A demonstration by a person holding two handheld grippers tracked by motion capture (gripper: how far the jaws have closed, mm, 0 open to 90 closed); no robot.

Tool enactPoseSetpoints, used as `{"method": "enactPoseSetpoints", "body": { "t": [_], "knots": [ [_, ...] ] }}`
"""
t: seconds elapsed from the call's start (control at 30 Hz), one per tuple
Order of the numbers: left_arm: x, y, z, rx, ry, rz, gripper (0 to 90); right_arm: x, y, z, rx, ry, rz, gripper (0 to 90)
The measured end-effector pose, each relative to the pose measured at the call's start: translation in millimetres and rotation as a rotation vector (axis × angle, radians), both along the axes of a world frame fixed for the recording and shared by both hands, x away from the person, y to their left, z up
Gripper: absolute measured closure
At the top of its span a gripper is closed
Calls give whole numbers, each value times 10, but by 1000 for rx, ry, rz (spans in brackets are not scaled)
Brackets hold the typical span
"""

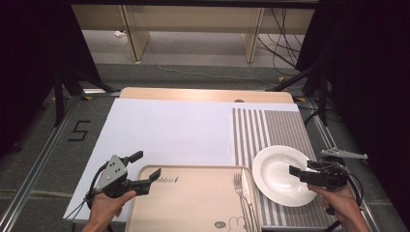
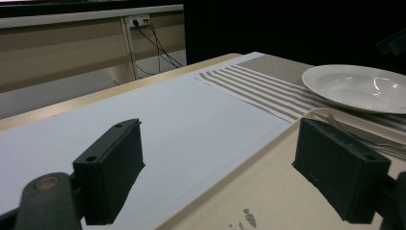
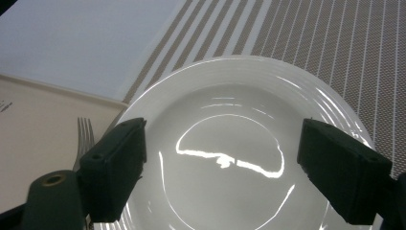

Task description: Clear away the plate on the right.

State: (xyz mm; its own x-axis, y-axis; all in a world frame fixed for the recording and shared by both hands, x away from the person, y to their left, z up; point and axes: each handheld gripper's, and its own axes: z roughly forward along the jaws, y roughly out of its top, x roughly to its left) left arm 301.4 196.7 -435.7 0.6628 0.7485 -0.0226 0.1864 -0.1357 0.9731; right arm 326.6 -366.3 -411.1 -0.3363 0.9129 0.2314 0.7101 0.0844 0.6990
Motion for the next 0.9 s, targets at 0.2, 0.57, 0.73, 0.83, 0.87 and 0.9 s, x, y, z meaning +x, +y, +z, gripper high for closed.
{"method": "enactPoseSetpoints", "body": {
  "t": [0.2,0.57,0.73,0.83,0.87,0.9],
  "knots": [
    [2,-17,-1,7,-3,-4,163,3,-109,-27,5,-11,-31,184],
    [-24,11,-2,8,-10,-5,164,-11,-273,-56,31,61,-123,184],
    [-23,4,-3,10,-9,-7,164,18,-335,-149,52,97,-154,184],
    [-20,-7,-5,10,-9,-9,164,32,-388,-197,63,122,-166,184],
    [-19,-7,-5,9,-9,-9,164,45,-404,-229,76,110,-168,184],
    [-18,-5,-5,10,-9,-9,164,51,-424,-247,81,110,-168,185]
  ]
}}
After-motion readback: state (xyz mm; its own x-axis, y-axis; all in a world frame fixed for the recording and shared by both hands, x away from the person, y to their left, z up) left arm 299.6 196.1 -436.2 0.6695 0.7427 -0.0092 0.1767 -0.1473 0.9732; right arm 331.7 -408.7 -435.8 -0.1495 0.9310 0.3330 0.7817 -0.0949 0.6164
